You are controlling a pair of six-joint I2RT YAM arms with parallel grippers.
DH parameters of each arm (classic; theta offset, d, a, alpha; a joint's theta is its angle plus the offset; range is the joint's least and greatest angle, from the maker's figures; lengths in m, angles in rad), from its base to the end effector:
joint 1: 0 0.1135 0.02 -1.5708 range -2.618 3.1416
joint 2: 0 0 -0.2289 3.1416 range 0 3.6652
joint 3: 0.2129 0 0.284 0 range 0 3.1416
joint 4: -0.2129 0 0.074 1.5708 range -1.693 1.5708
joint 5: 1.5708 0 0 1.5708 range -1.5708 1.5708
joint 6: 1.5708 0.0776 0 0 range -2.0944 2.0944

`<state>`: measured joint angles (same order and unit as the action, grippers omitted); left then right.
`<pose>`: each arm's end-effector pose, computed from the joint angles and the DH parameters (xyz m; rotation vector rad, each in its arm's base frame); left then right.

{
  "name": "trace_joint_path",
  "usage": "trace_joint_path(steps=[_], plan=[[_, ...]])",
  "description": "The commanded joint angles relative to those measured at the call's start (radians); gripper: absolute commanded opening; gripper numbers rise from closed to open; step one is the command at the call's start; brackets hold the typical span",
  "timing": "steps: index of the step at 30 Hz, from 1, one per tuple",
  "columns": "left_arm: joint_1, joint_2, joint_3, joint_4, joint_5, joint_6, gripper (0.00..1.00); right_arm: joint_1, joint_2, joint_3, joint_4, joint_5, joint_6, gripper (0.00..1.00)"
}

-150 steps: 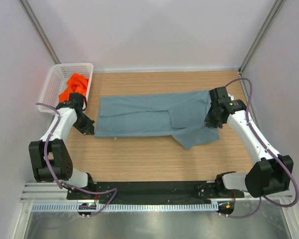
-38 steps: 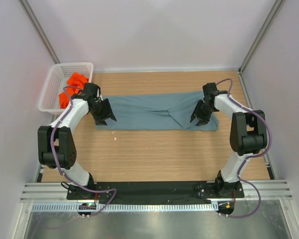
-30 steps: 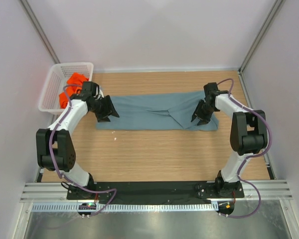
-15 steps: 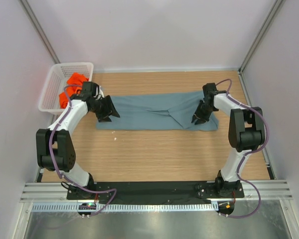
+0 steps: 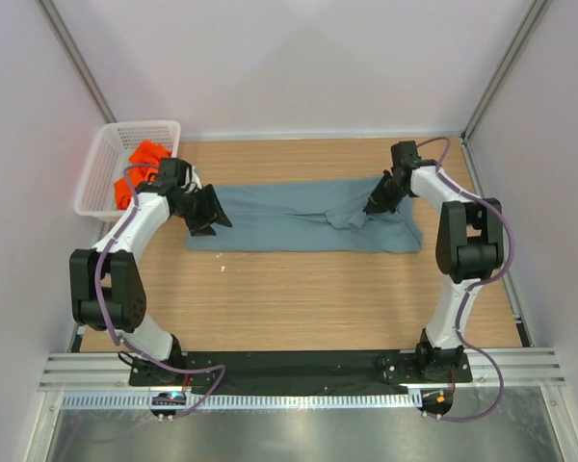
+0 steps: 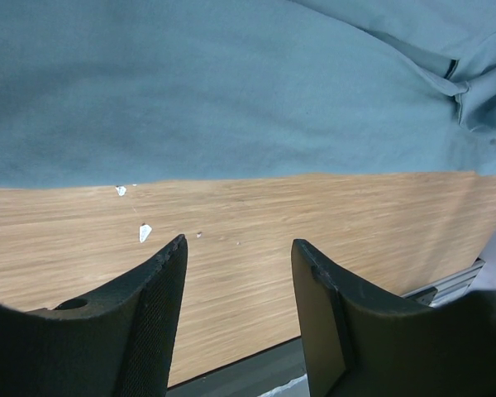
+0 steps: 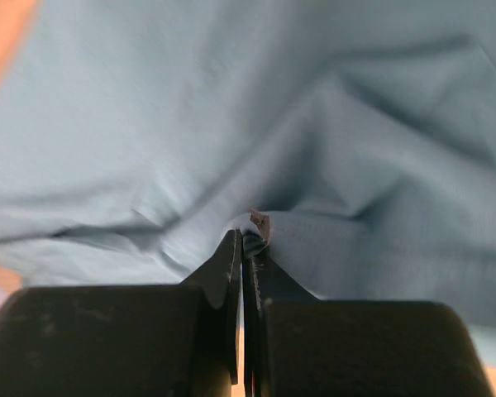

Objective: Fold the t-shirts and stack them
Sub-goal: Fold the tshirt

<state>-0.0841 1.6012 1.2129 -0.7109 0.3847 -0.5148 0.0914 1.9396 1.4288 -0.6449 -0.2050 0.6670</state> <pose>0.3691 -0.0603 0.1627 -0.4569 2.6847 -0.6990 0.4312 0.0554 0.1064 0.7343 2.6937 0.4843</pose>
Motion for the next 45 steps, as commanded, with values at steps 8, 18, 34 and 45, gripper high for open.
trace_joint_path(steps=[8, 18, 34, 45], plan=[[0.0, -0.014, 0.037, 0.008, 0.034, -0.002, 0.54, 0.062, 0.312, 0.461, 0.171, -0.056, 0.094, 0.13], [-0.002, -0.015, 0.037, -0.01, 0.025, 0.01, 0.54, 0.08, 0.251, 0.578, 0.01, 0.044, -0.125, 0.41], [0.0, 0.019, 0.05, -0.016, 0.048, 0.009, 0.54, 0.054, 0.007, 0.216, -0.11, 0.305, -0.319, 0.41], [-0.002, 0.049, 0.05, -0.021, 0.052, 0.009, 0.55, -0.067, -0.176, -0.16, -0.115, 0.333, -0.245, 0.4]])
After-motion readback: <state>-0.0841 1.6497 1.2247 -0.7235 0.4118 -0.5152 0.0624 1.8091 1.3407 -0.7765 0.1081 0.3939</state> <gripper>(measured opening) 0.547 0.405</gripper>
